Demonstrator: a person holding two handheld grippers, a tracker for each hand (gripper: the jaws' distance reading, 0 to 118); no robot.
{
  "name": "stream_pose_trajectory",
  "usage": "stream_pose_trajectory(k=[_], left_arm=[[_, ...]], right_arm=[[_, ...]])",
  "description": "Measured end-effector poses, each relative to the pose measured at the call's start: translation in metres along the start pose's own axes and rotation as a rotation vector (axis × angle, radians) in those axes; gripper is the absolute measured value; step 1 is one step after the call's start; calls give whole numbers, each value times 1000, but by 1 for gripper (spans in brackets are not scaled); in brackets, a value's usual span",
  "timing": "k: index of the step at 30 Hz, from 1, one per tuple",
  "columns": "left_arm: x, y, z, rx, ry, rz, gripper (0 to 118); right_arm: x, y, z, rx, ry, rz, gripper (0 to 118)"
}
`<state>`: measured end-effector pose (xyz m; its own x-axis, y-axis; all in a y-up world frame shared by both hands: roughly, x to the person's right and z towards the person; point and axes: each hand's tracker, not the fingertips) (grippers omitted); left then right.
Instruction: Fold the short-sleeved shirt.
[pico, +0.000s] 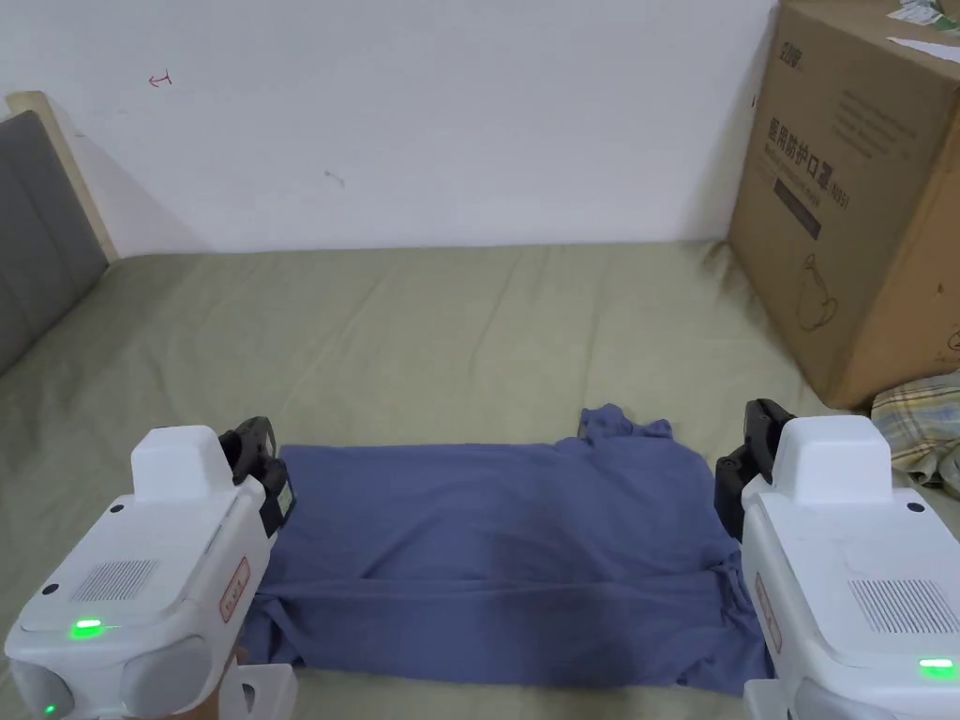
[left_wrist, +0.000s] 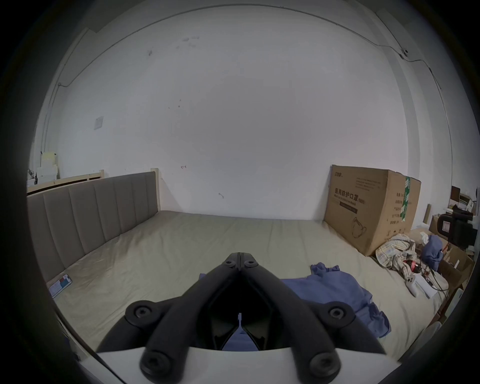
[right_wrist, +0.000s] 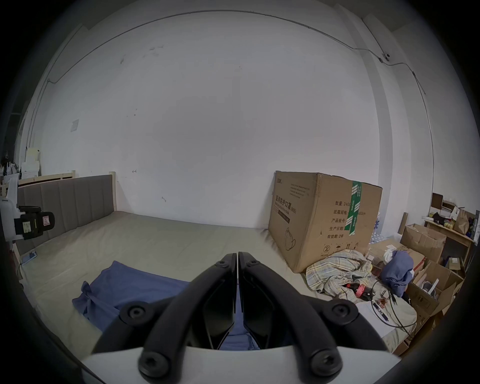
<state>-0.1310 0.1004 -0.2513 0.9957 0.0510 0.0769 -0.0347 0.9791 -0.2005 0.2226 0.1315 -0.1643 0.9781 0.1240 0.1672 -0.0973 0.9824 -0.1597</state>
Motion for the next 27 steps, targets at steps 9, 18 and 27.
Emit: stream_pose_trajectory(k=[9,18,27], left_arm=[[-37,-36,-46,-336,-8,29,0],[-112,-120,-115,-762,97,213,63],[-111,-170,-145,-926,197,131,81]], right_arm=[[0,-8,-18,-35,2,-6,2],[-5,-24,-45,-117,-3,6,2],[0,-50,-74,-212,-8,-5,2]])
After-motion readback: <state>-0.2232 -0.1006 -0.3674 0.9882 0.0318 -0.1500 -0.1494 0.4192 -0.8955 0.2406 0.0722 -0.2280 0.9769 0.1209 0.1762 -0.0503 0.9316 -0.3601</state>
